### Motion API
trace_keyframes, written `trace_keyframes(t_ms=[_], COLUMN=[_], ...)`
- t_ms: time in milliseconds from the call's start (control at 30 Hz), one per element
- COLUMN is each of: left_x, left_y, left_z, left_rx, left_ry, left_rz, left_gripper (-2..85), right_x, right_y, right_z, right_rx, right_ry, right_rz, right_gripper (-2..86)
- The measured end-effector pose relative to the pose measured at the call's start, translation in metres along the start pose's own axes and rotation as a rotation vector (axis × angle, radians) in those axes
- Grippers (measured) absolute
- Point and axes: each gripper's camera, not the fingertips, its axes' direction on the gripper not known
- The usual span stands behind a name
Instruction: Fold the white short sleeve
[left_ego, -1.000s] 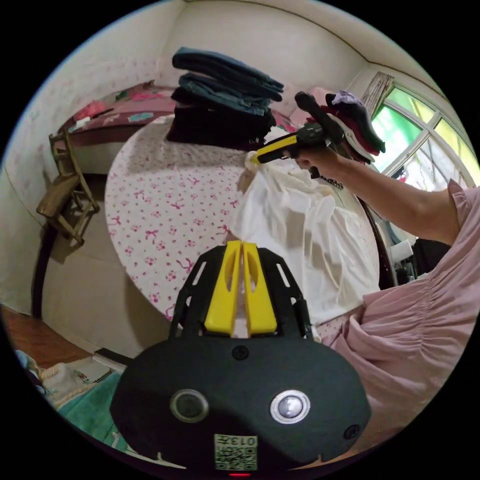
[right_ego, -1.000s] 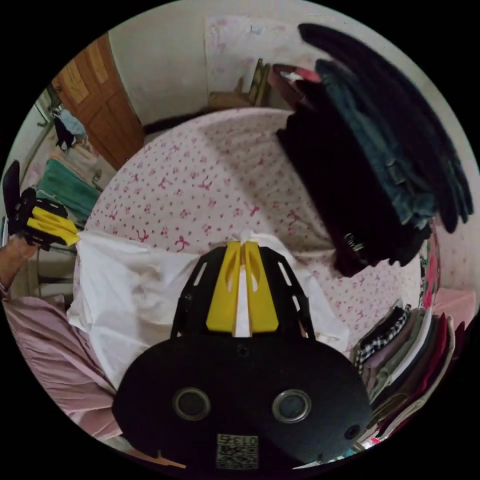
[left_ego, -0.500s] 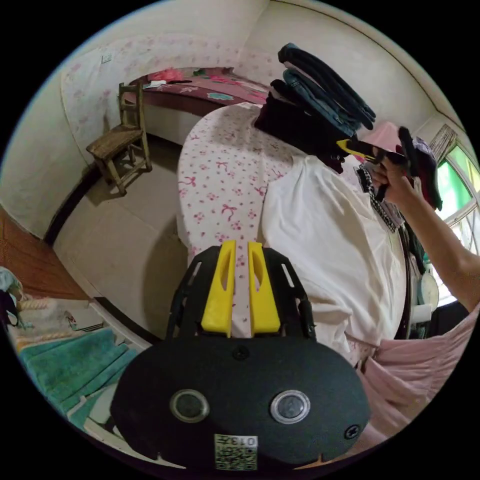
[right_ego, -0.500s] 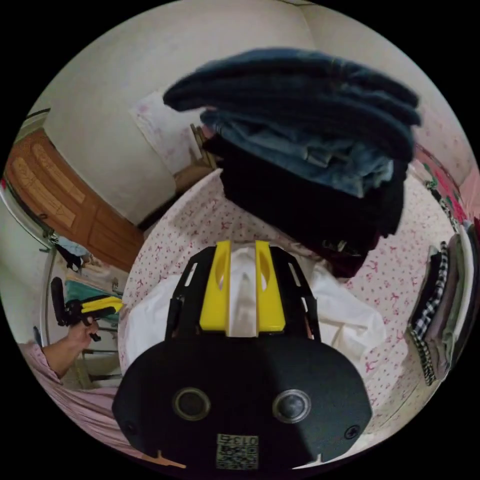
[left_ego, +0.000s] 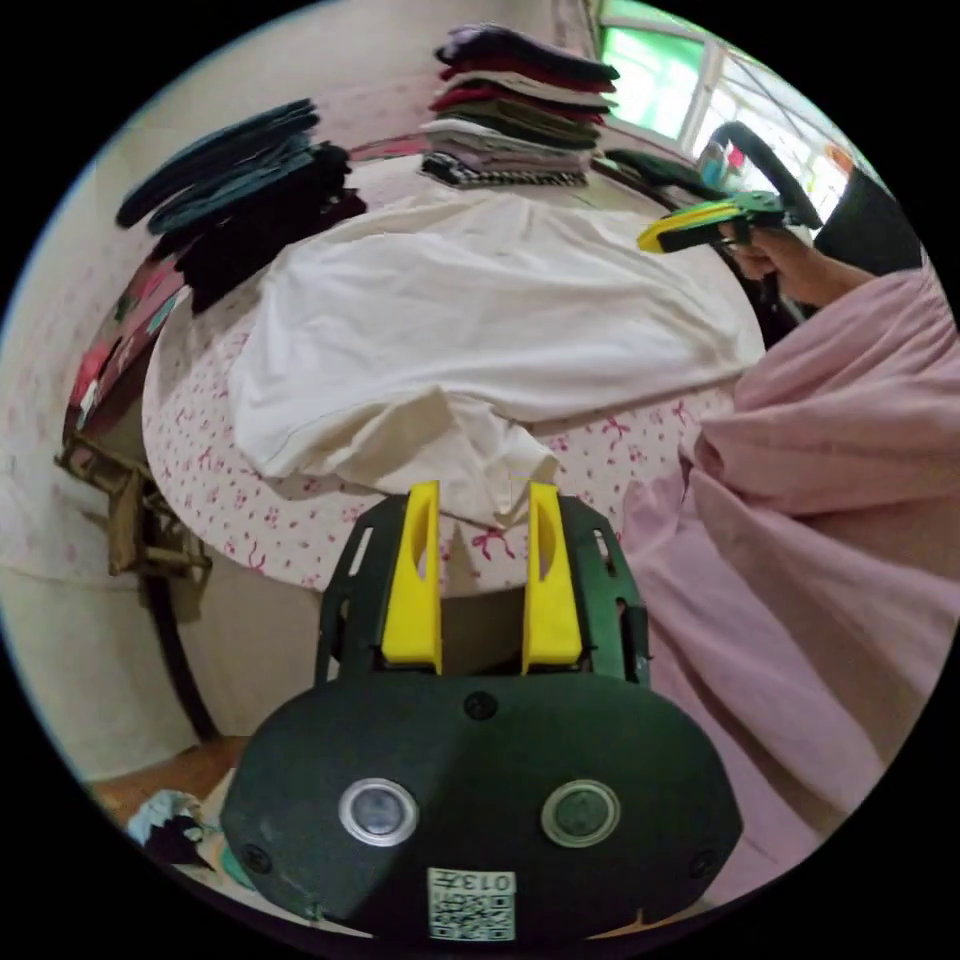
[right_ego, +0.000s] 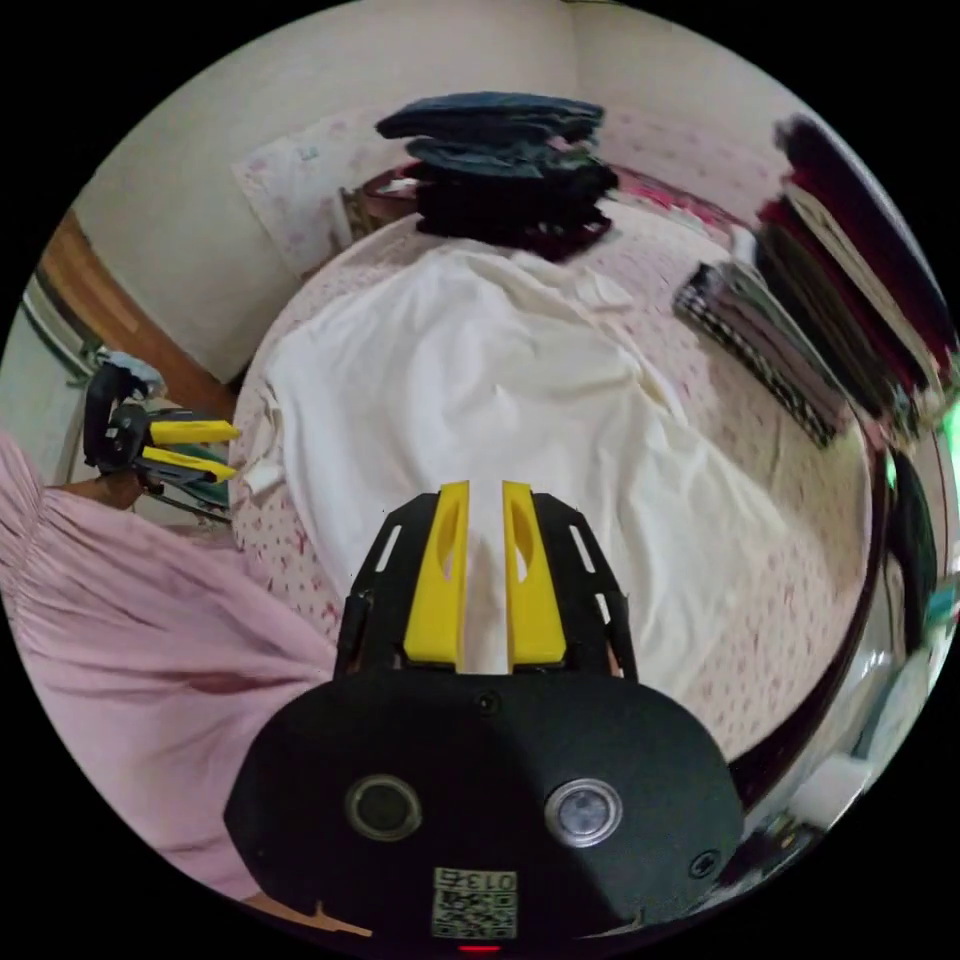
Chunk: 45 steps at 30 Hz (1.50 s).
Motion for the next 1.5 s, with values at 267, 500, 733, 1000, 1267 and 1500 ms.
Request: trace_keyframes(t_ms=[267,500,733,1000,1267,1500], left_x=[-0.004,-0.045,-0.044,-0.044,-0.084,-0.151], left_y=[-0.012,-0.003,-0.002,0.023,0.051,0.058], left_z=[0.031,0.016,-0.050,-0.031,-0.012,-0.053], left_rx=[-0.070,-0.058,-0.028,-0.132,-0.198,0.012], left_ry=[-0.034,0.119,0.165,0.191,0.279,0.209], left_rz=[-0.100,-0.229,-0.074,-0.146,-0.189,-0.453], left_gripper=[7.3,1.2,0.7,0.6,0.4,6.2], right_x=[0.024,0.043,0.035,0.027,0.018,0.020], right_y=[0.139,0.170,0.140,0.144,0.141,0.133], right_z=[-0.023,-0.009,-0.007,-0.029,-0.017,-0.044], right_rx=[-0.120,-0.128,-0.154,-0.102,-0.172,-0.111], right_ry=[0.198,0.151,0.157,0.156,0.153,0.305], right_rz=[0.444,0.646,0.538,0.519,0.491,0.520], right_gripper=[9.0,9.5,2.2,0.8,1.3,1.6])
